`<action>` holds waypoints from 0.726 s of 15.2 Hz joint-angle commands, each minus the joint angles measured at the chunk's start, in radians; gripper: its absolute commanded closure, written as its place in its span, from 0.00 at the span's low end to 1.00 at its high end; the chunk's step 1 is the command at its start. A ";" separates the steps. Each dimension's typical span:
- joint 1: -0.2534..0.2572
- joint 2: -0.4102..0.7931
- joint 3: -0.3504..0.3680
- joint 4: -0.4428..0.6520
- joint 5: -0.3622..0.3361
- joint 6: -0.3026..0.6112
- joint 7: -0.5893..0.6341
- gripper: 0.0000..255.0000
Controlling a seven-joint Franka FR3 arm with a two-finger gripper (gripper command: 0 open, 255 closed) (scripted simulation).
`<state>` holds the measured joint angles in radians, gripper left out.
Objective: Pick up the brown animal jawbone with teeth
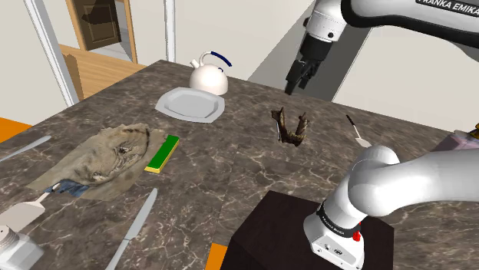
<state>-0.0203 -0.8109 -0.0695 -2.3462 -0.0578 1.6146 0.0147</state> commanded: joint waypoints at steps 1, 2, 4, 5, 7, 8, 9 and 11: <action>0.000 0.000 0.000 0.000 0.000 0.000 0.000 0.00; -0.016 0.019 -0.003 -0.015 0.003 0.015 0.030 0.00; -0.047 0.057 -0.011 -0.045 0.008 0.046 0.089 0.00; -0.063 0.076 -0.015 -0.060 0.011 0.061 0.118 0.00; -0.093 0.114 -0.023 -0.089 0.018 0.092 0.175 0.00; -0.108 0.133 -0.028 -0.104 0.021 0.107 0.204 0.00; -0.123 0.153 -0.033 -0.119 0.025 0.123 0.232 0.00; -0.152 0.191 -0.043 -0.149 0.033 0.155 0.288 0.00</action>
<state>-0.1571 -0.6414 -0.1070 -2.4837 -0.0285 1.7550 0.2725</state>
